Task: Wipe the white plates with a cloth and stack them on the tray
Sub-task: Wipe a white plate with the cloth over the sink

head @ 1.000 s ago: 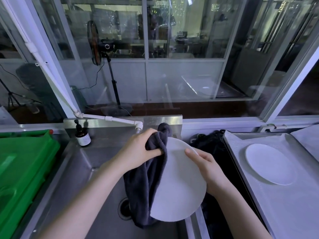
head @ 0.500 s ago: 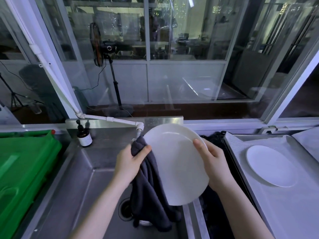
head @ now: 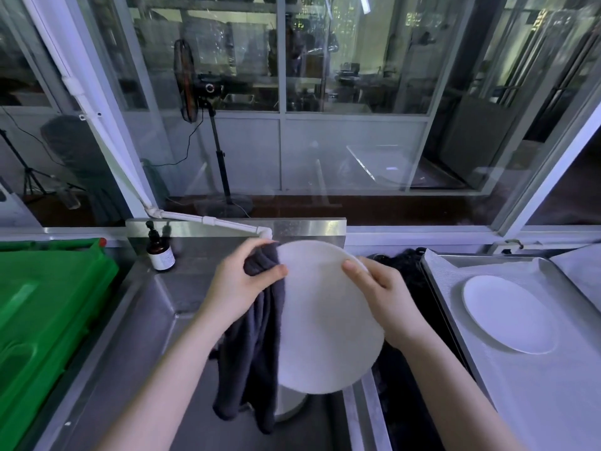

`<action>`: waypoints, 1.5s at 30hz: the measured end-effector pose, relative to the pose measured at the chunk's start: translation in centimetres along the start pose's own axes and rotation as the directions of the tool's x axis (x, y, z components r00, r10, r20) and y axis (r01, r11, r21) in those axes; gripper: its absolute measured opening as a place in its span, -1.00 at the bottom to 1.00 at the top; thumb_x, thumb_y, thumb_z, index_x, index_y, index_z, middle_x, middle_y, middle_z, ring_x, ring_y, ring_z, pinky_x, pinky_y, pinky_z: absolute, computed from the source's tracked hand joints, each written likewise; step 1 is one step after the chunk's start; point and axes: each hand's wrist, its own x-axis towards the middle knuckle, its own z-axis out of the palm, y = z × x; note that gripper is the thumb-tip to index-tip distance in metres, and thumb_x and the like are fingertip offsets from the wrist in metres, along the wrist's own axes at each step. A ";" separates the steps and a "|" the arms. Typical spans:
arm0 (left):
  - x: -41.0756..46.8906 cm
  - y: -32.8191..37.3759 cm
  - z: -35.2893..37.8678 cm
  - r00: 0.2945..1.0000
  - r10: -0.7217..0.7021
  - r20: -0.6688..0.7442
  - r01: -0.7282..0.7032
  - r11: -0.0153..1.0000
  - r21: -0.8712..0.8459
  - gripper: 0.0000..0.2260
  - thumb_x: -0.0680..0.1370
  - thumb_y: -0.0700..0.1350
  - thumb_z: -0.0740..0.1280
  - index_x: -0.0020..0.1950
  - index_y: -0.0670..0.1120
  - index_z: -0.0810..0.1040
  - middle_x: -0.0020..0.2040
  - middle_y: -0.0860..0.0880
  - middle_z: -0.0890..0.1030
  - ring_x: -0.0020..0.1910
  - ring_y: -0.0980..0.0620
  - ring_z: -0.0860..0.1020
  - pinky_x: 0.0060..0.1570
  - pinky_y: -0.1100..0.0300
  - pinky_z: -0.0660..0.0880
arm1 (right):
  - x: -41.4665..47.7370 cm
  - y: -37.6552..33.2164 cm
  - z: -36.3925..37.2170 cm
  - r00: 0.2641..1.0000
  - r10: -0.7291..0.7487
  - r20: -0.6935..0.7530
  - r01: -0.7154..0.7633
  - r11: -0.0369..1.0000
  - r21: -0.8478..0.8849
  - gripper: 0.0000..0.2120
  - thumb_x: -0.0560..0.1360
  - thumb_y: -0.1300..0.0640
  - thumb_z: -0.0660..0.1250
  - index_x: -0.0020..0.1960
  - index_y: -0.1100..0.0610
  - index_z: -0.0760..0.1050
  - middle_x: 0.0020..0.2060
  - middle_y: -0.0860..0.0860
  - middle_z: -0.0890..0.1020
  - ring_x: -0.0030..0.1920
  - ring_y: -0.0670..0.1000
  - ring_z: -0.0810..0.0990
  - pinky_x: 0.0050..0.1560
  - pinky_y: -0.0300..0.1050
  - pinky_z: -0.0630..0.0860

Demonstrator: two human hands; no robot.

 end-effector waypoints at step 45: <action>-3.8 -2.0 1.5 0.913 -0.382 -0.145 0.308 0.876 -0.372 -0.86 0.47 -0.18 0.50 -0.03 0.01 0.64 -0.08 0.07 0.73 0.04 0.07 0.66 0.03 0.17 0.54 | 0.7 3.1 0.5 0.977 -0.037 -0.208 0.011 0.992 -0.126 -0.51 0.61 -0.09 0.29 -0.28 0.28 0.32 -0.39 -0.02 0.29 -0.34 -0.06 0.26 -0.30 -0.09 0.16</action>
